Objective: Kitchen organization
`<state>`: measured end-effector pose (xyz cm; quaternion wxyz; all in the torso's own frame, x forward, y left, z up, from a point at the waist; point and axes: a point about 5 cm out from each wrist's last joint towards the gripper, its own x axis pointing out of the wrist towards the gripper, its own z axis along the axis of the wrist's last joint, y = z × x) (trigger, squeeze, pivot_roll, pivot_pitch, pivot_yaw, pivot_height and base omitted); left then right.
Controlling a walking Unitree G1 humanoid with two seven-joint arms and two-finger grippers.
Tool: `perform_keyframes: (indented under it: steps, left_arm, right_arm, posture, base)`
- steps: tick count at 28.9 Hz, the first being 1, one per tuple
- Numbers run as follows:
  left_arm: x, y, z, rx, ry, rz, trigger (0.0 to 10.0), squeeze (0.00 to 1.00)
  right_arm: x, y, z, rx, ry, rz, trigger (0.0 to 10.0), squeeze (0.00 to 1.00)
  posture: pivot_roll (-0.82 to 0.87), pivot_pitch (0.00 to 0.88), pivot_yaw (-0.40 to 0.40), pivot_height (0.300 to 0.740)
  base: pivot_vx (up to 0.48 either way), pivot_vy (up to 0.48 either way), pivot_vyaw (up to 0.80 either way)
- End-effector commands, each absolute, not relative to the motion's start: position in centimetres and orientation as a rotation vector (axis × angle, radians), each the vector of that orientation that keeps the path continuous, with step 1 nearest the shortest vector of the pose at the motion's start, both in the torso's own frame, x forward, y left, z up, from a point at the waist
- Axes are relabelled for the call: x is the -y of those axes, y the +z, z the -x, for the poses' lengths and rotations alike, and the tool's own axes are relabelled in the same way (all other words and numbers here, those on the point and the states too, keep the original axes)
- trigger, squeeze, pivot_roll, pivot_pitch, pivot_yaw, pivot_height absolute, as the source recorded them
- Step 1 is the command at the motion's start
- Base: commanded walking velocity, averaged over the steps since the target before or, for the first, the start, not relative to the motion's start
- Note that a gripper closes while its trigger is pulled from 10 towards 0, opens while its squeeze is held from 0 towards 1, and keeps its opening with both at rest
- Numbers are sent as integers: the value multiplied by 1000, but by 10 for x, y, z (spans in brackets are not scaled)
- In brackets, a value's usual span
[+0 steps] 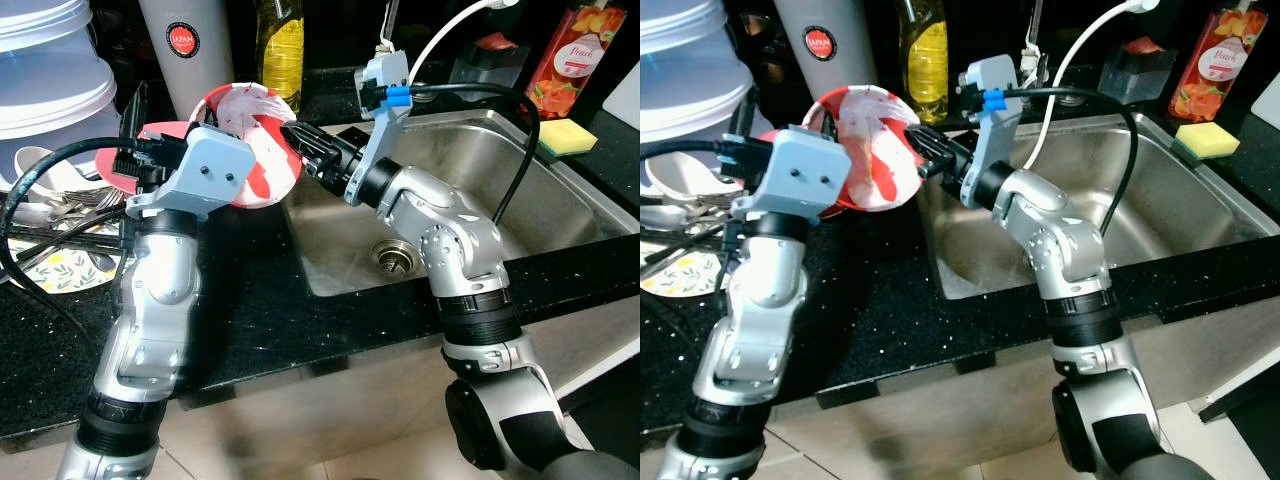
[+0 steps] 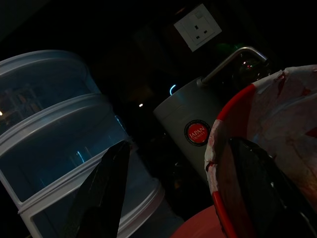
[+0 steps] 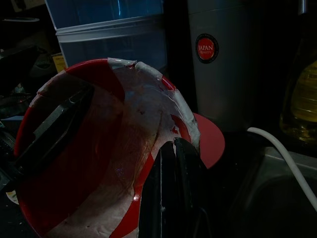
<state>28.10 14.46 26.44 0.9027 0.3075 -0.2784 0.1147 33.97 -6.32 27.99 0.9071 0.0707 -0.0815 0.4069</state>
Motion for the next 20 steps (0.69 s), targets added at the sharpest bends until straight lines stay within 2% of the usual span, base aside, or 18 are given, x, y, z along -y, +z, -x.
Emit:
perform_keyframes:
  steps: [1, 5, 6, 7, 8, 11, 12, 14, 15, 16, 18, 19, 20]
  left_arm:
    - [-143, 269, -279, 609, 238, -620, 10000, 0]
    - [-143, 269, -279, 609, 239, -619, 10000, 0]
    - [-143, 269, -279, 611, 238, -619, 10000, 0]
    - [-143, 269, -279, 611, 238, -619, 10000, 0]
    - [-142, 269, -279, 611, 238, -618, 10000, 0]
    - [-142, 269, -279, 612, 235, -618, 10000, 0]
    - [-142, 269, -279, 613, 233, -617, 10000, 0]
    - [-142, 269, -279, 614, 232, -617, 10000, 0]
    - [-142, 269, -279, 614, 231, -617, 10000, 0]
    - [-141, 269, -279, 614, 231, -616, 10000, 0]
    - [-141, 269, -280, 613, 230, -616, 10000, 0]
    - [-142, 269, -280, 612, 231, -615, 10000, 0]
    - [-142, 268, -281, 609, 233, -613, 10000, 0]
  right_arm:
    - [67, 276, -343, 157, 810, -152, 10000, 0]
    - [67, 275, -343, 153, 806, -147, 10000, 0]
    - [67, 274, -343, 152, 808, -151, 4706, 0]
    - [67, 274, -343, 152, 808, -151, 4706, 0]
    - [67, 274, -342, 161, 820, -158, 0, 0]
    - [67, 275, -339, 169, 837, -164, 0, 0]
    - [67, 275, -340, 165, 829, -154, 706, 0]
    - [67, 275, -340, 165, 826, -151, 706, 0]
    - [67, 275, -341, 163, 819, -147, 10000, 0]
    - [68, 276, -341, 172, 815, -154, 0, 0]
    - [68, 278, -342, 184, 825, -153, 0, 0]
    - [67, 278, -343, 181, 818, -144, 4784, 0]
    - [67, 279, -344, 180, 805, -133, 10000, 0]
  posture:
    - [10, 0, -46, 740]
    - [6, 0, -48, 740]
    - [6, 0, -49, 740]
    - [6, 0, -49, 740]
    - [5, 0, -48, 740]
    - [1, 0, -45, 740]
    - [1, 0, -45, 740]
    - [1, 0, -45, 740]
    - [-2, 0, -45, 740]
    - [-2, 0, -45, 740]
    - [-3, 0, -44, 740]
    - [-6, 0, -43, 740]
    - [-6, 0, -43, 740]
  base:
    - [0, 0, 0]
    - [0, 0, 0]
    - [0, 0, 0]
    - [0, 0, 0]
    - [0, 0, 0]
    - [0, 0, 0]
    - [0, 0, 0]
    - [0, 0, 0]
    - [0, 0, 0]
    - [0, 0, 0]
    - [0, 0, 0]
    - [0, 0, 0]
    - [0, 0, 0]
